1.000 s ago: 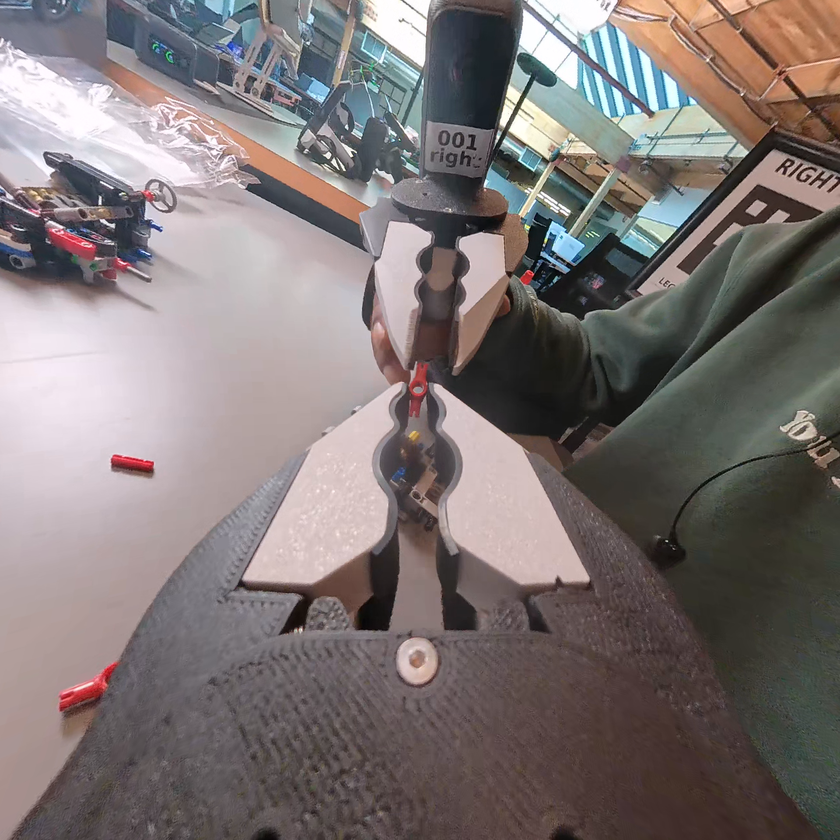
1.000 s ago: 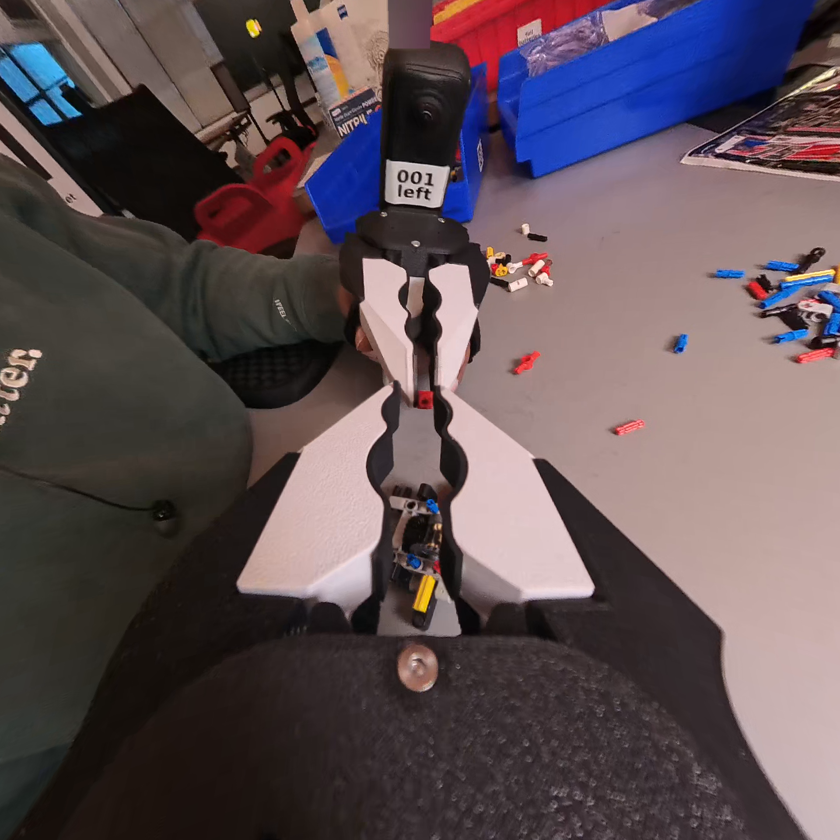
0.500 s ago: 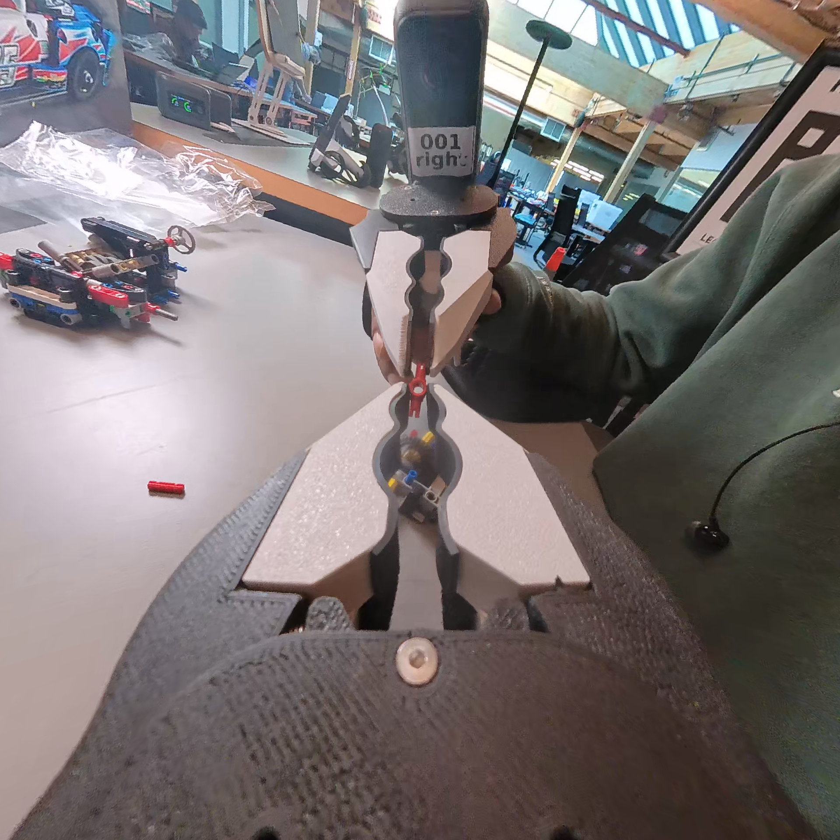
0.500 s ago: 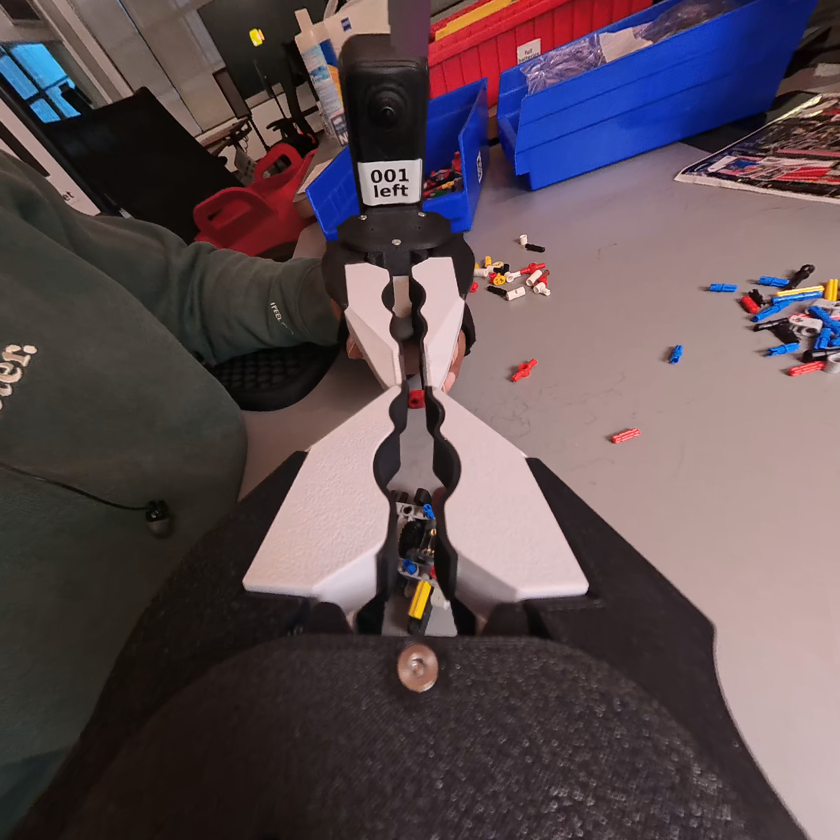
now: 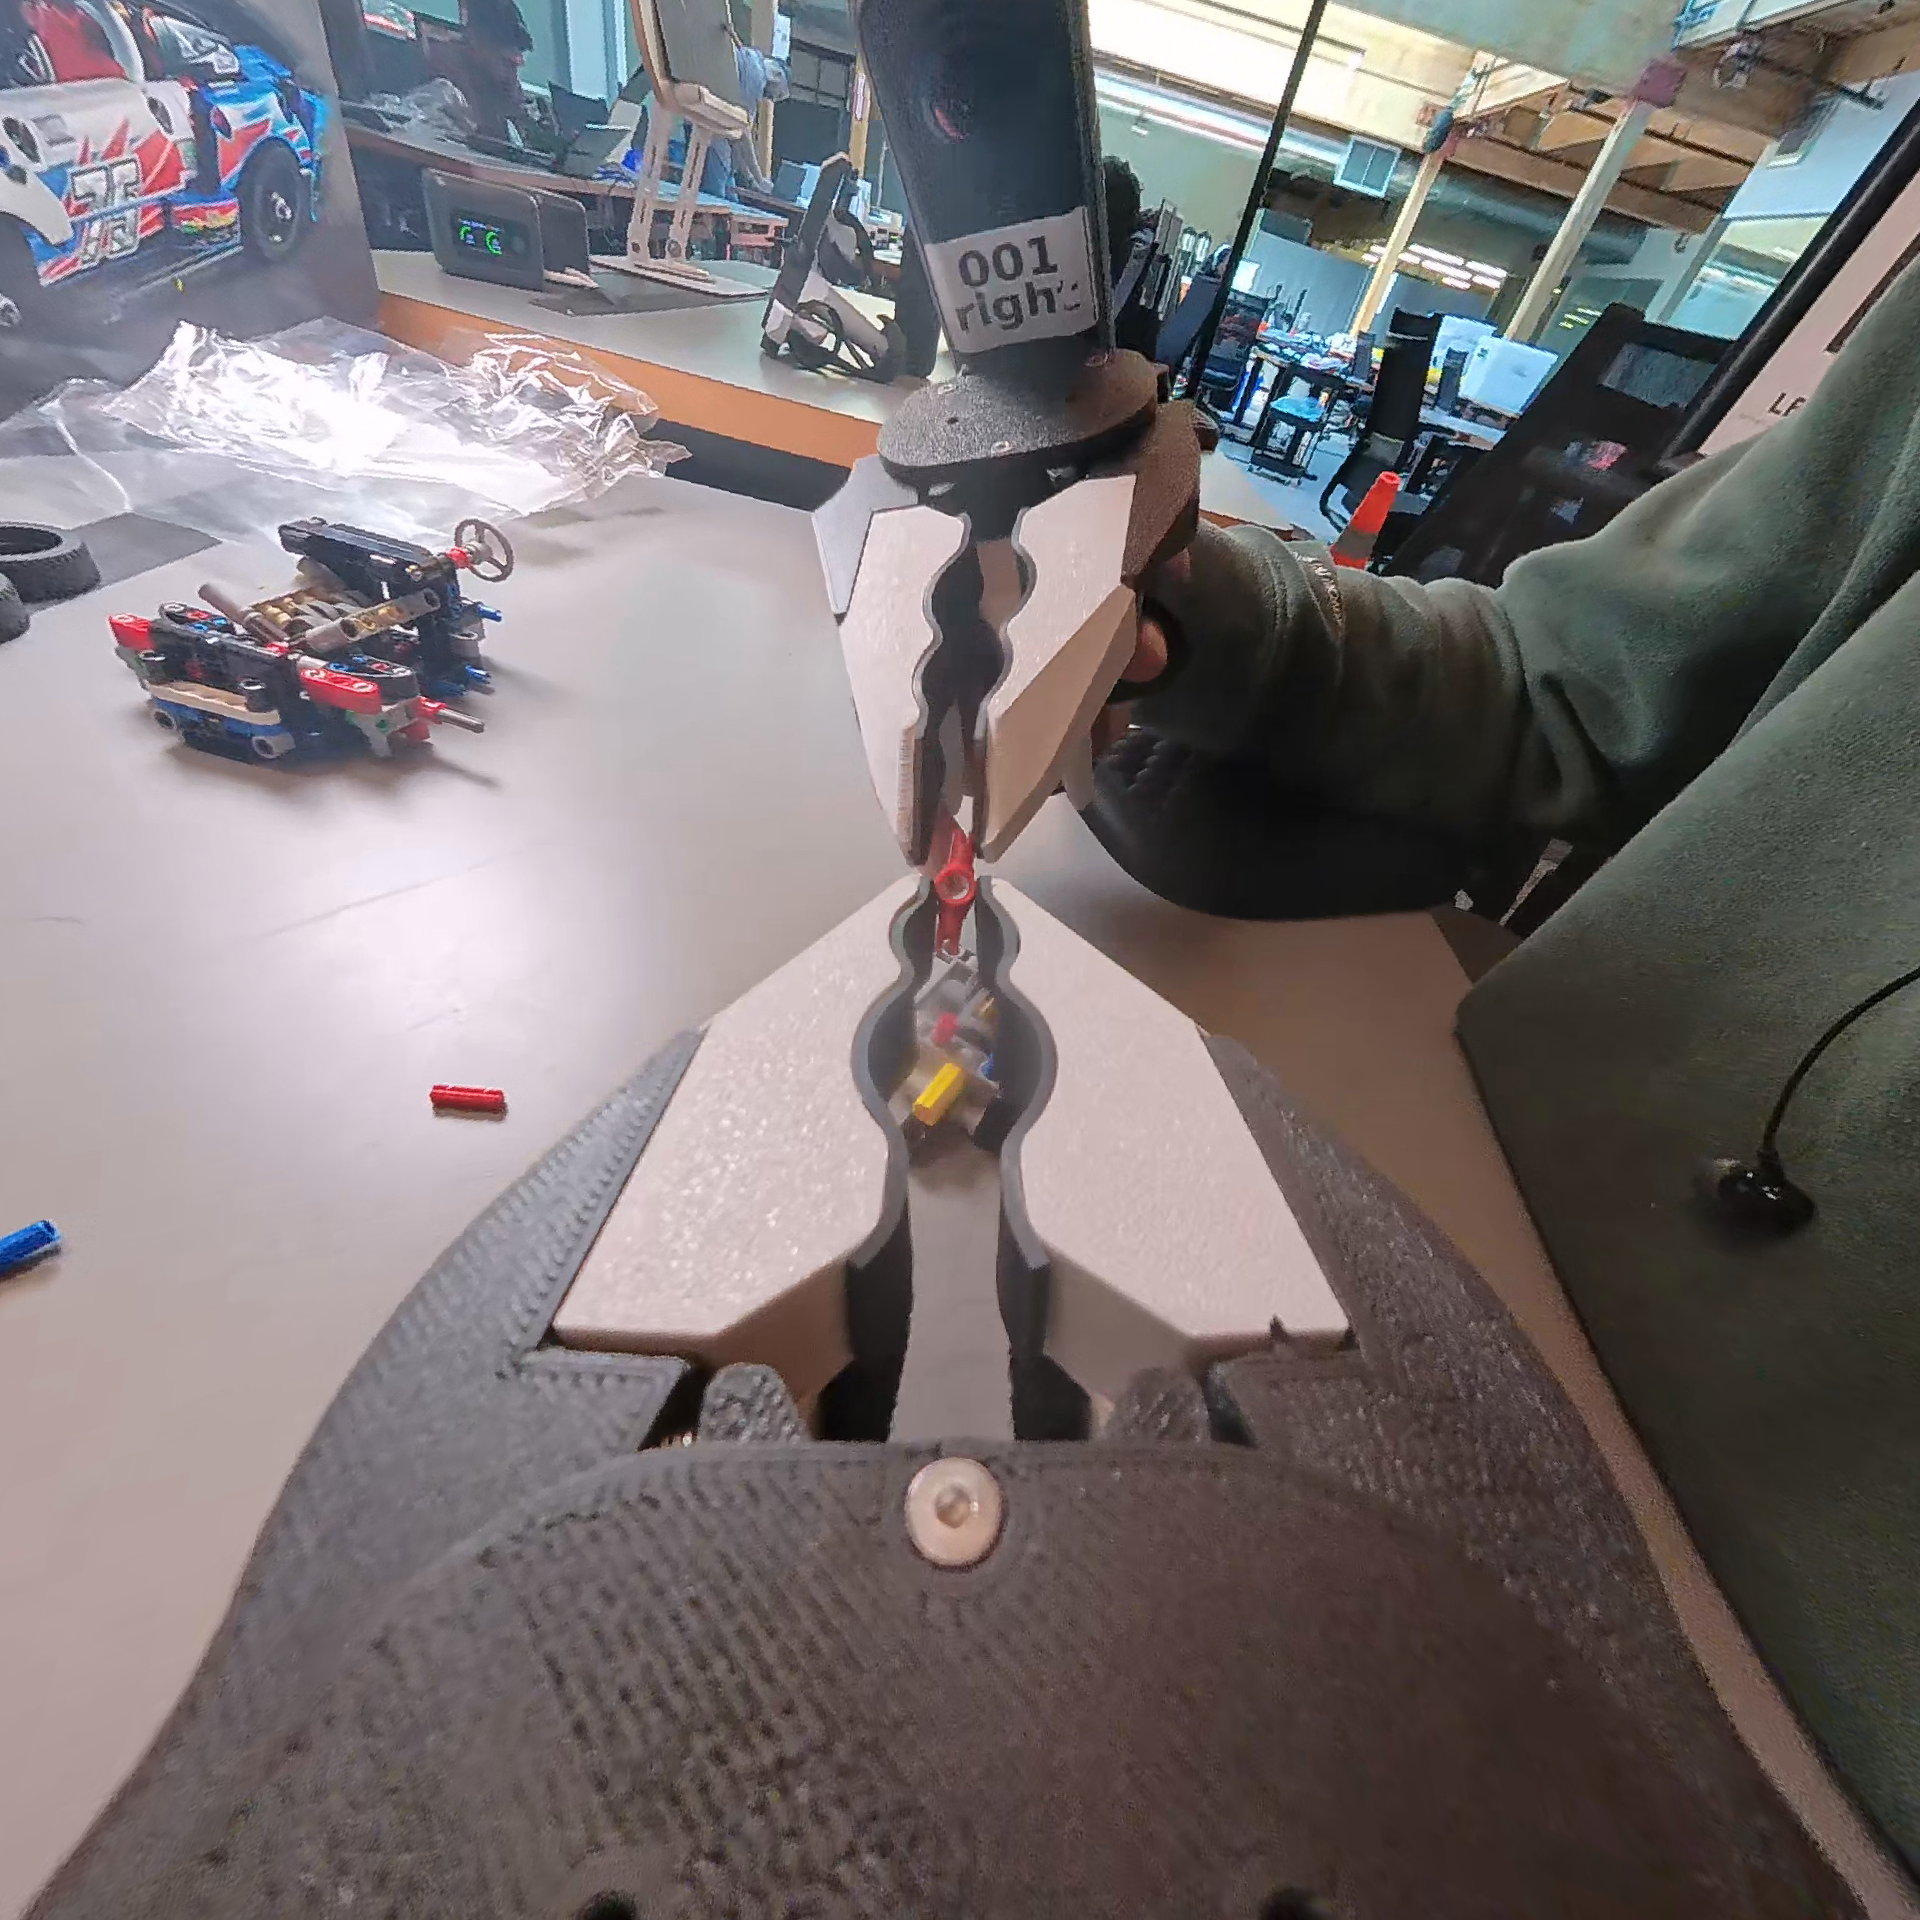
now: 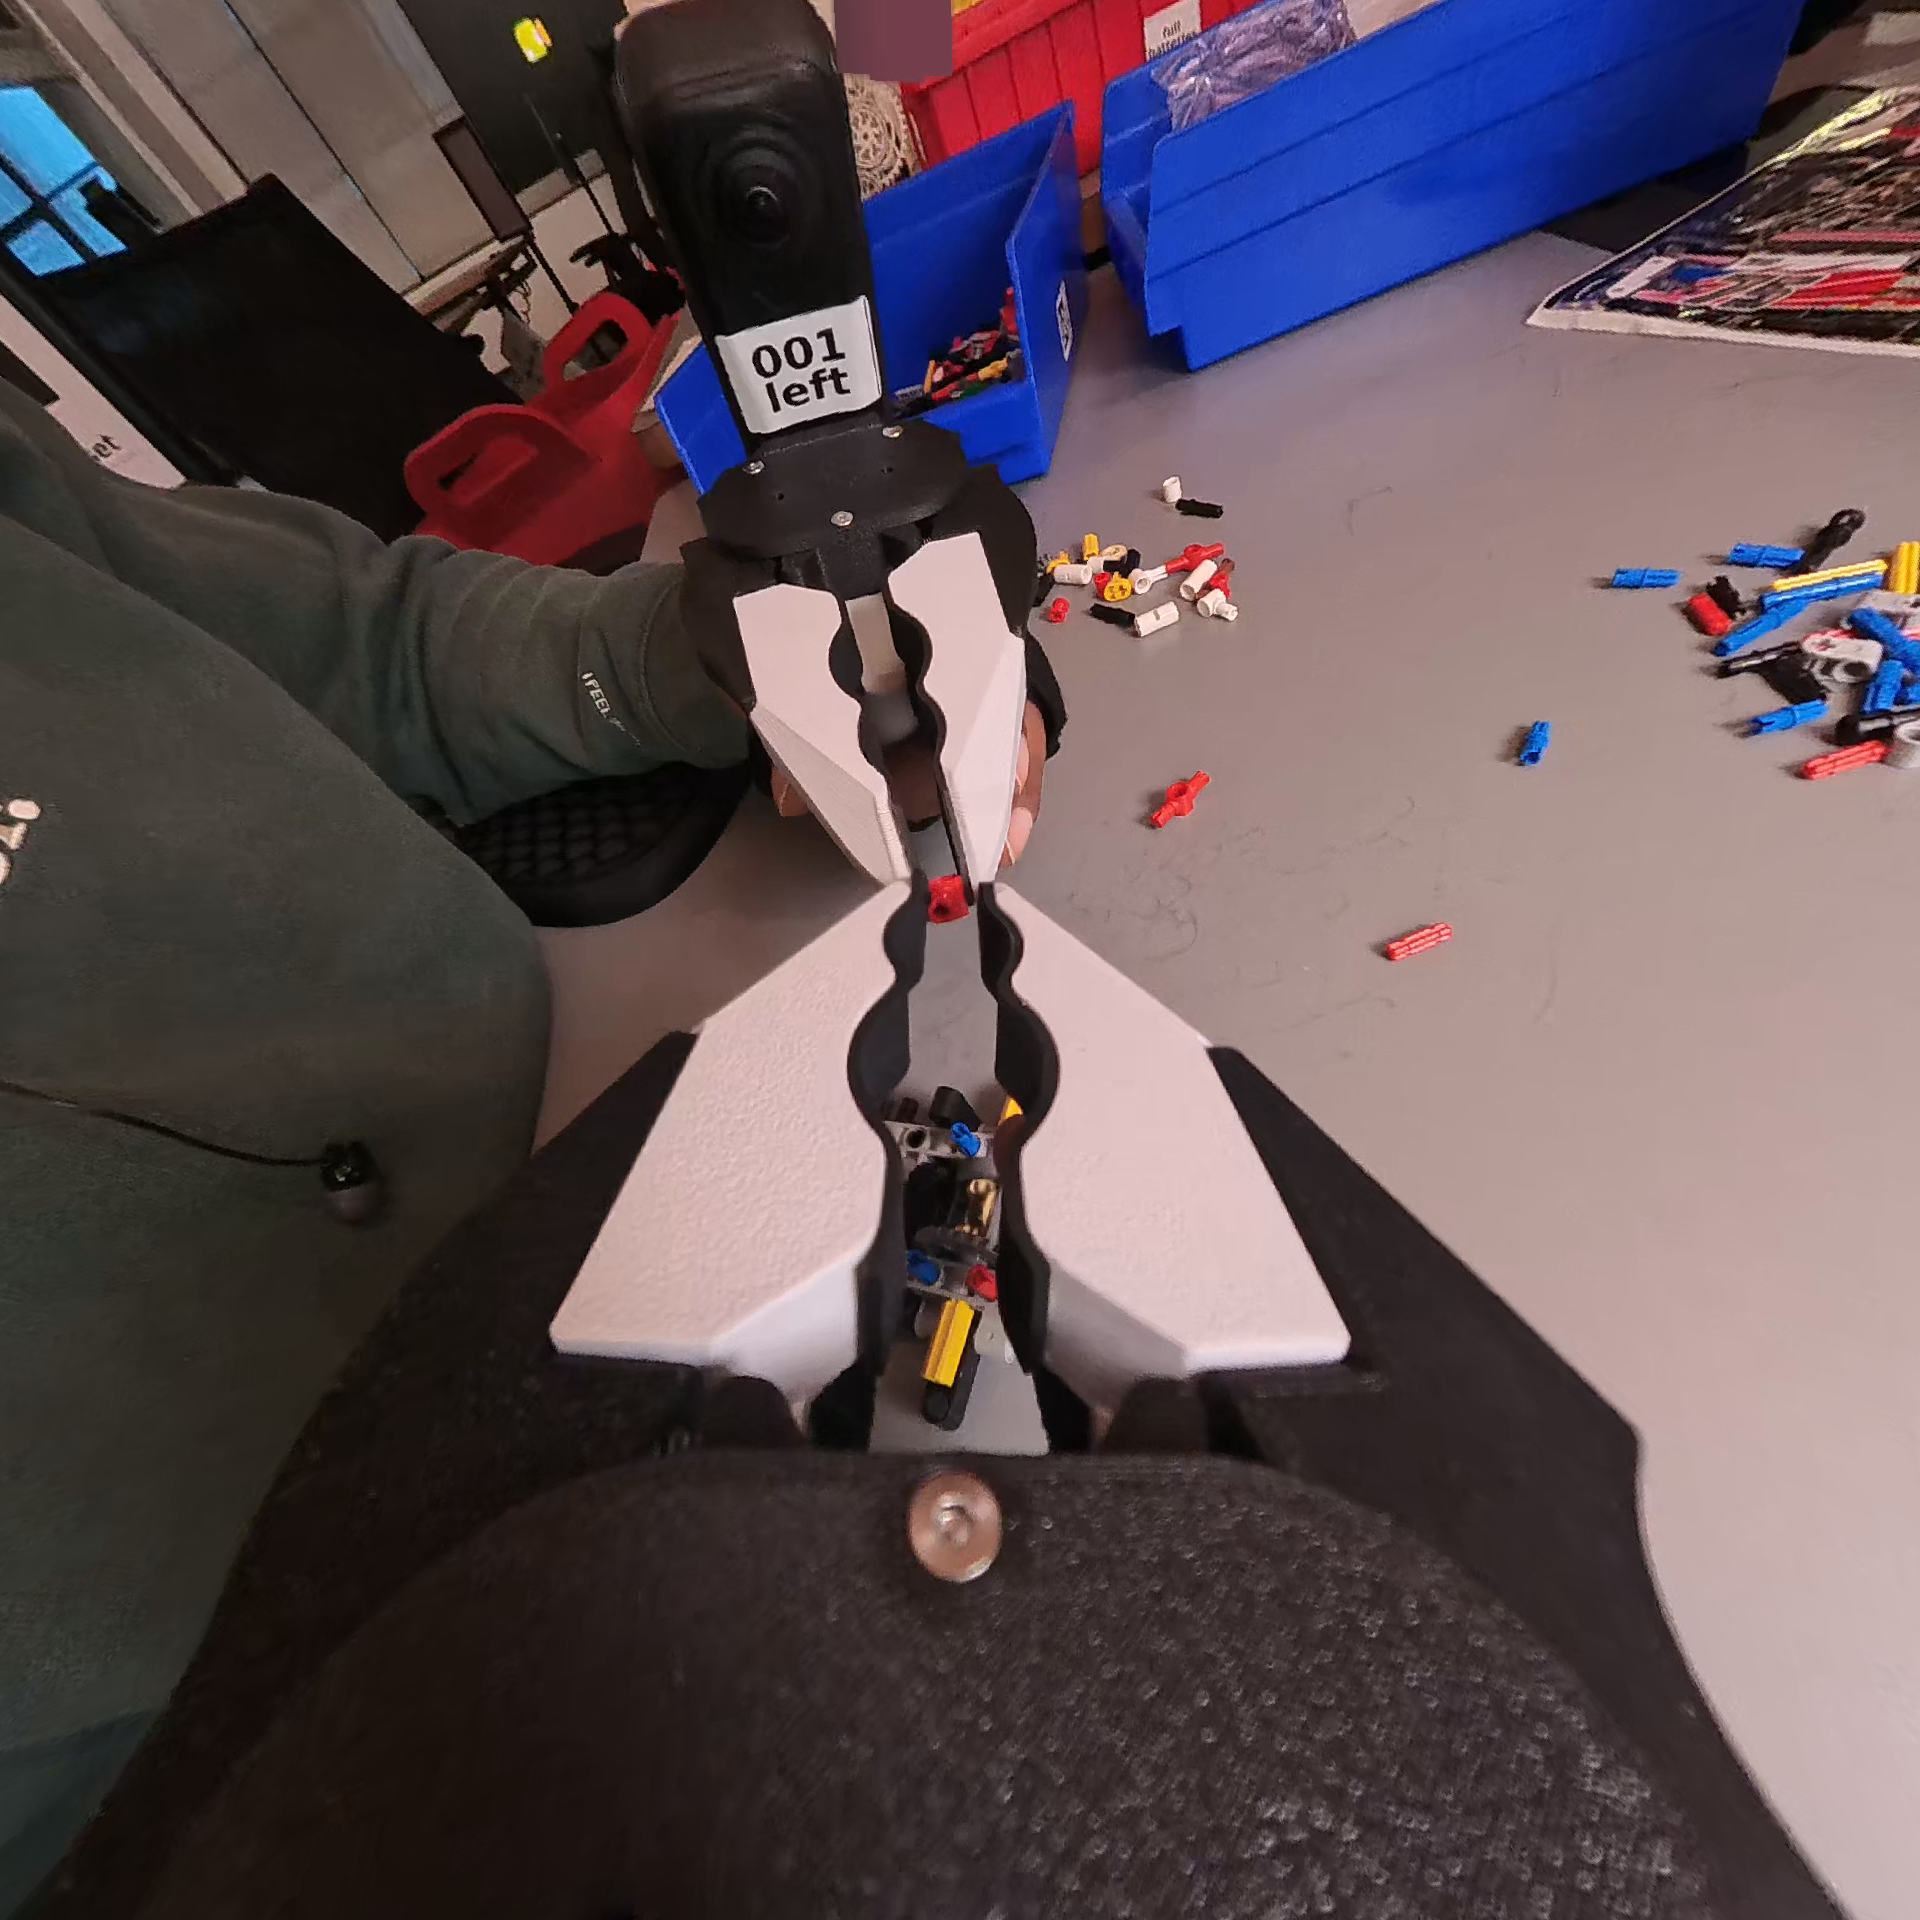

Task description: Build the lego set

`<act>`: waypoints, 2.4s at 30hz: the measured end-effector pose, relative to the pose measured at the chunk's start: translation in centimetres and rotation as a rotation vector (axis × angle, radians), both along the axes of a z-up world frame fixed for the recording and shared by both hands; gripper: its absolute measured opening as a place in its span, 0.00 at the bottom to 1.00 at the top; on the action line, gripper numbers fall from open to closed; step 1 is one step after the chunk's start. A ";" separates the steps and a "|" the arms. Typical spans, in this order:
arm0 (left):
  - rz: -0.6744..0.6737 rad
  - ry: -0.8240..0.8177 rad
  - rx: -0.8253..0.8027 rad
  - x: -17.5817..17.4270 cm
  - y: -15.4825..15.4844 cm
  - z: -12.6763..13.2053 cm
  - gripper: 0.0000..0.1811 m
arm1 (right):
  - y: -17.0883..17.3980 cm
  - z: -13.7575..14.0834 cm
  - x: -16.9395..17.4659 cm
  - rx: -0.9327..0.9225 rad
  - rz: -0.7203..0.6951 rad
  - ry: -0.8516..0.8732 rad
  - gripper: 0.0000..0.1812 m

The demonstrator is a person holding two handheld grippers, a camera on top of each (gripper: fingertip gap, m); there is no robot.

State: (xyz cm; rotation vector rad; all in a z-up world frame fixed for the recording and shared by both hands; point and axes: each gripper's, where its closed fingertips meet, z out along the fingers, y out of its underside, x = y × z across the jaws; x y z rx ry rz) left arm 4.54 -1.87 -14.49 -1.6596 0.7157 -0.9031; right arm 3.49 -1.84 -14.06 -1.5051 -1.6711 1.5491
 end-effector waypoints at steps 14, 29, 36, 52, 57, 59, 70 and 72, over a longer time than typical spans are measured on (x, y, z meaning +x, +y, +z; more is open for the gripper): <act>-0.059 -0.014 -0.062 0.3 -0.7 -0.6 0.05 | -0.9 0.0 0.4 0.124 0.070 0.064 0.02; -0.226 -0.062 -0.169 1.7 -3.0 -0.8 0.02 | -2.7 0.2 1.3 0.190 0.180 0.134 0.02; -0.206 -0.050 -0.149 1.6 -2.7 -0.8 0.01 | -2.6 0.2 1.3 0.191 0.176 0.143 0.02; -0.072 -0.014 -0.069 0.4 -1.0 -0.4 0.01 | -0.3 1.0 0.8 0.127 0.054 0.160 0.05; -0.071 0.004 -0.060 0.5 -1.0 -0.6 0.01 | -0.7 0.4 0.6 0.143 0.066 0.137 0.04; -0.076 0.004 -0.065 0.5 -1.1 -0.7 0.01 | -0.9 0.2 0.6 0.152 0.074 0.135 0.02; -0.134 -0.063 -0.117 0.7 -1.7 -0.4 0.01 | -1.5 0.2 0.7 0.165 0.104 0.141 0.03; -0.151 -0.068 -0.127 0.9 -1.9 -0.4 0.01 | -1.7 0.4 0.7 0.173 0.110 0.154 0.02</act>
